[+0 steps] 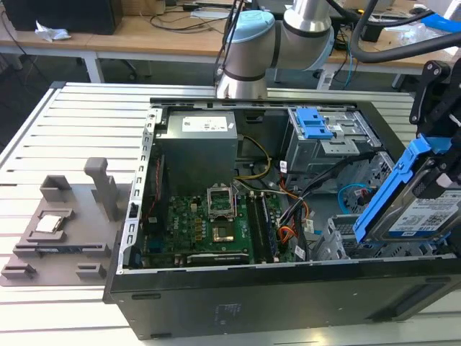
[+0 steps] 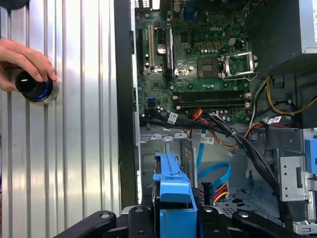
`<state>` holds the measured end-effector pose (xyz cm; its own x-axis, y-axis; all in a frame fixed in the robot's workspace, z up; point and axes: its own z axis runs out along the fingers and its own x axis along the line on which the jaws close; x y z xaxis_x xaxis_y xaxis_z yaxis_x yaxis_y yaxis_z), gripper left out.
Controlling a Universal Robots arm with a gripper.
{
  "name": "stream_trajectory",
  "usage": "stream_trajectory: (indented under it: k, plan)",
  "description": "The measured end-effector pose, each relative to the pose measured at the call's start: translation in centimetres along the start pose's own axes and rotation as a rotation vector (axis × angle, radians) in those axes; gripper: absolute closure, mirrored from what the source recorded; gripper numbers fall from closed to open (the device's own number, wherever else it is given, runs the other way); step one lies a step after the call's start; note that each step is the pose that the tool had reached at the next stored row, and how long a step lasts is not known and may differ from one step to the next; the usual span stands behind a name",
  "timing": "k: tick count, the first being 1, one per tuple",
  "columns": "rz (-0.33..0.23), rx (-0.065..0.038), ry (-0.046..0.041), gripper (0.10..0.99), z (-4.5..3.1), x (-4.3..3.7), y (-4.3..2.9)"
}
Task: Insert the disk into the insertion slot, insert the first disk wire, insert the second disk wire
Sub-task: 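Insert the disk into the insertion slot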
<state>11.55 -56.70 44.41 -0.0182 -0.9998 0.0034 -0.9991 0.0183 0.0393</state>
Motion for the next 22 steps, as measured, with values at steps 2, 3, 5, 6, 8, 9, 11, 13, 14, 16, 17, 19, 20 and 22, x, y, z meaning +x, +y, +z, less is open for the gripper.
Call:
stream_trajectory:
  k: [2, 3, 5, 6, 8, 9, 11, 13, 14, 16, 17, 19, 20, 22]
  plan:
    - [0.000, 0.002, -0.0004, 0.718, 0.00, -0.13, 0.23]
    - [0.000, 0.003, -0.0005, 0.718, -0.03, -0.13, 0.39]
    - [0.000, 0.009, -0.0003, 0.718, -0.13, -0.17, 1.12]
    - [0.000, 0.009, -0.0004, 0.718, -0.12, -0.32, 1.17]
    - [0.000, 0.009, -0.0003, 0.718, -0.13, -0.75, 1.23]
    - [0.000, 0.009, -0.0003, 0.718, -0.12, -1.01, 1.26]
    - [0.000, 0.009, -0.0004, 0.718, -0.12, -1.68, 1.36]
    - [0.000, 0.009, -0.0019, 0.718, -0.04, -1.93, 1.50]
    - [0.000, 0.009, -0.0020, 0.718, 0.02, -1.93, 1.54]
    - [0.000, 0.009, -0.0018, 0.718, 0.29, -1.94, 1.62]
    - [0.000, 0.009, -0.0018, 0.718, 0.37, -1.95, 1.74]
    - [0.000, 0.009, -0.0019, 0.718, 0.57, -1.97, 1.84]
    - [0.000, 0.009, -0.0016, 0.718, 0.68, -1.98, 1.83]
    - [0.000, 0.009, -0.0020, 0.718, 1.06, -2.10, 1.83]
